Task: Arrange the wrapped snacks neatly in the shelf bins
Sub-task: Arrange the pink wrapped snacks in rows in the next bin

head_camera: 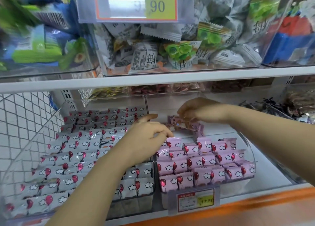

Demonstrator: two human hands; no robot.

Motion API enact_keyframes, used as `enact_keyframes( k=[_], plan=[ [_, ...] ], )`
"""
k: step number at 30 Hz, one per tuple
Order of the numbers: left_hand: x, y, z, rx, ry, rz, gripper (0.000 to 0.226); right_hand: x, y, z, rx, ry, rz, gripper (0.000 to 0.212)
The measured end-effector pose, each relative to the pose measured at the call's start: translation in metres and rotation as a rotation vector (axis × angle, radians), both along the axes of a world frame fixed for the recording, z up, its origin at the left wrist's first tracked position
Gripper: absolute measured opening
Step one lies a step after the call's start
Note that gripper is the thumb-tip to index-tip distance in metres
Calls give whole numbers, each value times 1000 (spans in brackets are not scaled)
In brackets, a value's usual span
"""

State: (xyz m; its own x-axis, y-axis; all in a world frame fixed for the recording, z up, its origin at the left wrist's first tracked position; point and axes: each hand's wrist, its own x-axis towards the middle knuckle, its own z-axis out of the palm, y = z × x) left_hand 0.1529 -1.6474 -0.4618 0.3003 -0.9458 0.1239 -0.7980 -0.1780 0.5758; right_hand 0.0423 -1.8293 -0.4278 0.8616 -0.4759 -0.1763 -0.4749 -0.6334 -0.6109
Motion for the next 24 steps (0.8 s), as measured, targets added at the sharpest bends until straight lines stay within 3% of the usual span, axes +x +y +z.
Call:
enact_keyframes(
  k=[3,9,16,20,24],
  plan=[
    [1,0,-2,1,6,0,32,7,-16,-3,-328,100,33,32],
    [1,-1,-5,-23,13,7,32,20,-20,-25,-442,379,67,54],
    [1,-2,-6,-40,25,-4,31,28,-29,-41,-646,446,109,36],
    [1,-2,-6,-48,20,-6,32,18,-20,-17,-462,306,67,60],
    [1,-2,-6,-44,18,-2,33,-11,0,2,-230,101,72,60]
  ],
)
